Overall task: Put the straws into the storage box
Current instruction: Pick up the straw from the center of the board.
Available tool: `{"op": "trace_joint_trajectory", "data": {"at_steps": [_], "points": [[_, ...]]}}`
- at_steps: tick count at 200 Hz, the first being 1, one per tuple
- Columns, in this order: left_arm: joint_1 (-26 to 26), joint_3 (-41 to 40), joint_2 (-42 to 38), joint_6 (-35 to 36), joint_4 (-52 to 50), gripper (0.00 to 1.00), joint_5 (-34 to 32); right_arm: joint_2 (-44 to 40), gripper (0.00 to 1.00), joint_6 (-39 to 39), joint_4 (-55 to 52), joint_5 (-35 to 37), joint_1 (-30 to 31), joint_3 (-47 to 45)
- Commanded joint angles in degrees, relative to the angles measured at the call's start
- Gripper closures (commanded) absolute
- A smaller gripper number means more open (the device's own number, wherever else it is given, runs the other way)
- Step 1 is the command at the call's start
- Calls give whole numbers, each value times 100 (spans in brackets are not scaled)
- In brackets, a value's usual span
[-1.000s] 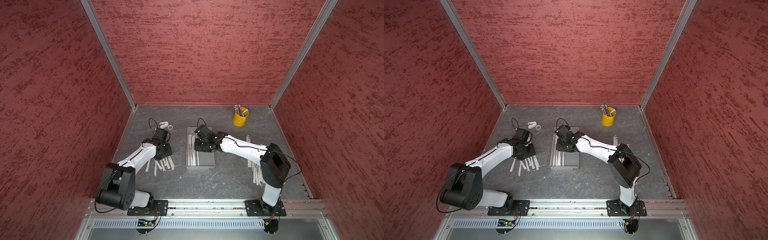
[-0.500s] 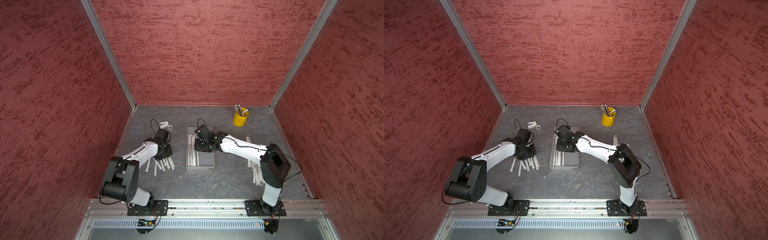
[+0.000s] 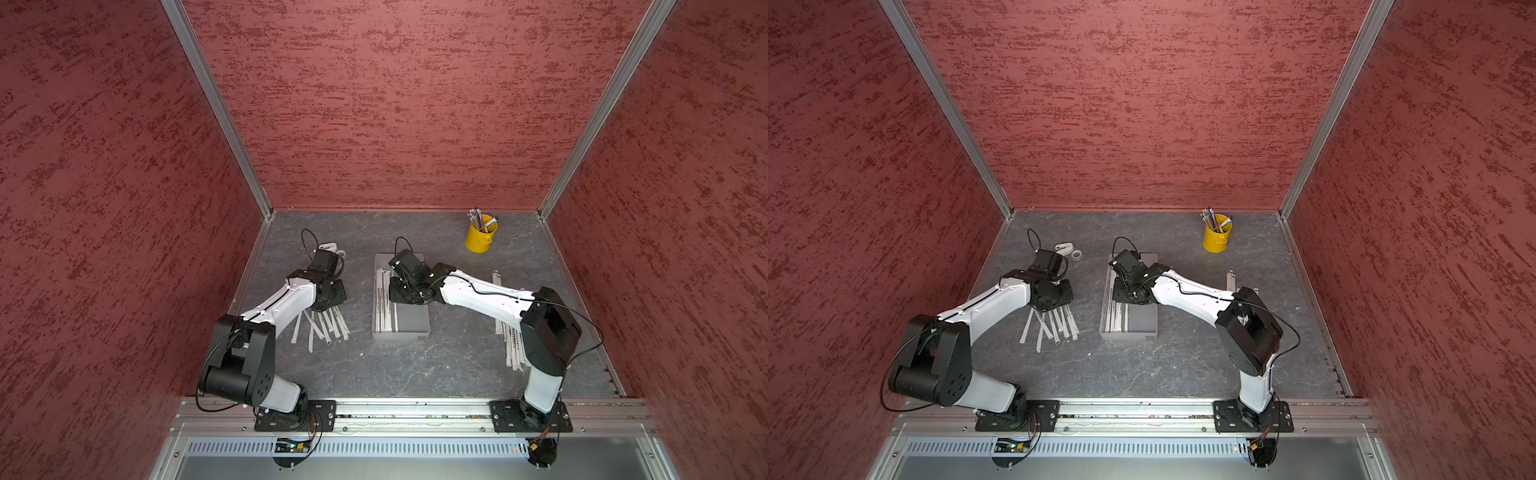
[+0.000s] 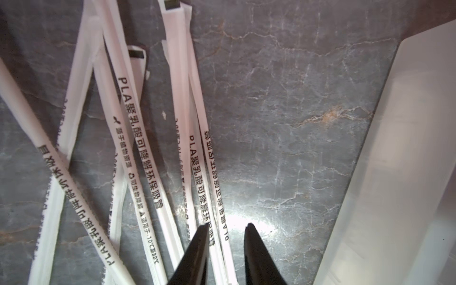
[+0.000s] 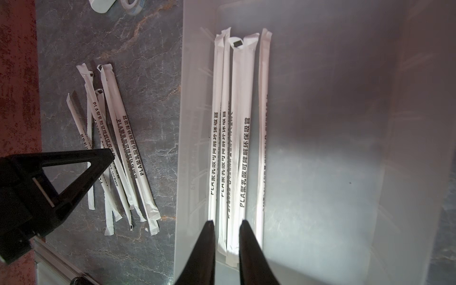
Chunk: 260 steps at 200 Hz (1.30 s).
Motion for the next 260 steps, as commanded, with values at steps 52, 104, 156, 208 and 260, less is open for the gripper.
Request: {"op": "trace_joint_trajectory", "data": {"at_steps": [52,104,156,208,260], "points": [[-21,91,585,5,267,73,-14,-98,80,-44,-8,225,25,-147],[-65,40,889,9,471,77,36,-92,80,-45,-5,233,25,-147],[-231,29,1178,8,566,84,15,-110,81,-25,2,252,25,-183],[-464,320,587,212,237,94,4,-297,82,-18,-22,312,-34,-221],[-1190,777,-580,622,295,95,230,-1133,82,-6,-42,382,-487,-738]]}}
